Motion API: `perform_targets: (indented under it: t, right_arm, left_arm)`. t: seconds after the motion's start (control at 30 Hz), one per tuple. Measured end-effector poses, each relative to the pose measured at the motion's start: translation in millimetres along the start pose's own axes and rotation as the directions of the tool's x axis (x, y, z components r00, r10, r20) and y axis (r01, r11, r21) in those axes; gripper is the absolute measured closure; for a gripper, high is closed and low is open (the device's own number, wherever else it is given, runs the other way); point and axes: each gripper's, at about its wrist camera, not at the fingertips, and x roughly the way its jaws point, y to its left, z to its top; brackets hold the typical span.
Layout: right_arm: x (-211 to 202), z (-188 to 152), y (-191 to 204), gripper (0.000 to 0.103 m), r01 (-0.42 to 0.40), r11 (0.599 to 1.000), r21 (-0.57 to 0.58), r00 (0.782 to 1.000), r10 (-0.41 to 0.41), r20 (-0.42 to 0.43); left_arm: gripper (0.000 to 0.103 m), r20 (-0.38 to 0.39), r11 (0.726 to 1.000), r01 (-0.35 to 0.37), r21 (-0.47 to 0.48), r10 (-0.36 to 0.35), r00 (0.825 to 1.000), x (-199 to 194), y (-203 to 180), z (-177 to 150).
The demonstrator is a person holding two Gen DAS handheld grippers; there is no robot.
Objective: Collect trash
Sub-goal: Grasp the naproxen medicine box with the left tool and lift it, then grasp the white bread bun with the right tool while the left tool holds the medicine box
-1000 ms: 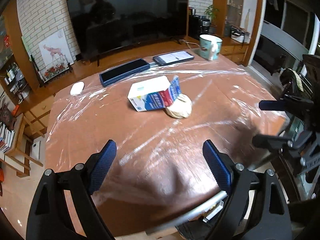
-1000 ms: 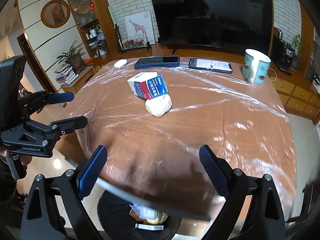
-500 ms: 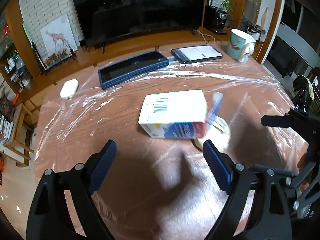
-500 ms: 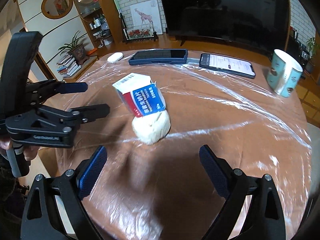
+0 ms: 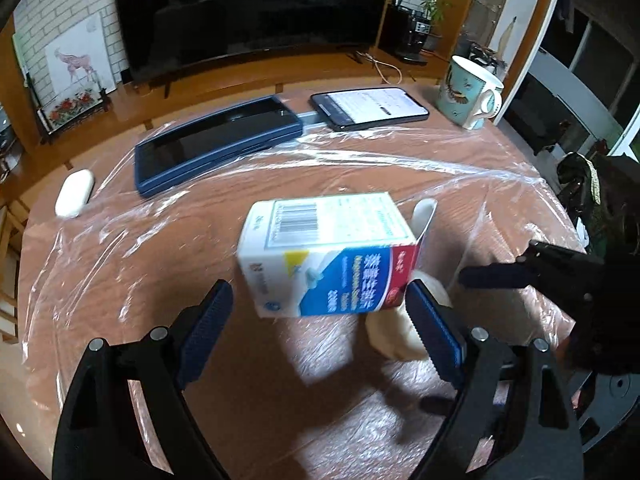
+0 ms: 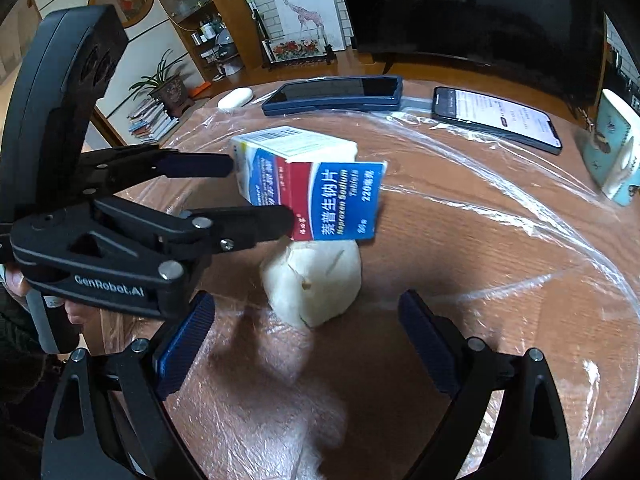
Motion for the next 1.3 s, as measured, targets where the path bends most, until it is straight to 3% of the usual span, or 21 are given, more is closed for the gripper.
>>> perform_targets:
  t: [0.47, 0.8, 0.97, 1.13, 1.3]
  right_arm:
    - [2.6, -1.9, -1.2, 0.012, -0.023, 0.999, 0.039, 1.000, 0.022, 0.018]
    - [1.7, -2.7, 6.4, 0.012, -0.017, 1.000, 0.023, 1.000, 0.017, 0.015]
    - [1.8, -0.7, 6.1, 0.012, -0.023, 0.999, 0.025, 1.000, 0.022, 0.012]
    - [1.5, -0.5, 7.4, 0.012, -0.032, 0.999, 0.025, 0.999, 0.032, 0.009]
    - [4.1, 3.0, 8.9, 0.012, -0.043, 0.999, 0.017, 0.999, 0.043, 0.002]
  left_arm:
    - [0.014, -0.029, 0.998, 0.018, -0.054, -0.019, 0.999, 26.9, 1.4, 24.8]
    - [0.014, -0.015, 0.998, -0.014, -0.054, 0.014, 1.000, 34.9, 3.5, 45.7]
    - [0.014, -0.007, 0.998, -0.069, -0.011, 0.069, 0.998, 33.2, 3.9, 50.6]
    - [0.014, 0.006, 0.996, -0.084, 0.013, 0.084, 0.996, 23.6, 9.1, 51.1]
    - [0.014, 0.001, 0.992, -0.075, 0.104, 0.075, 0.997, 27.1, 7.0, 64.9]
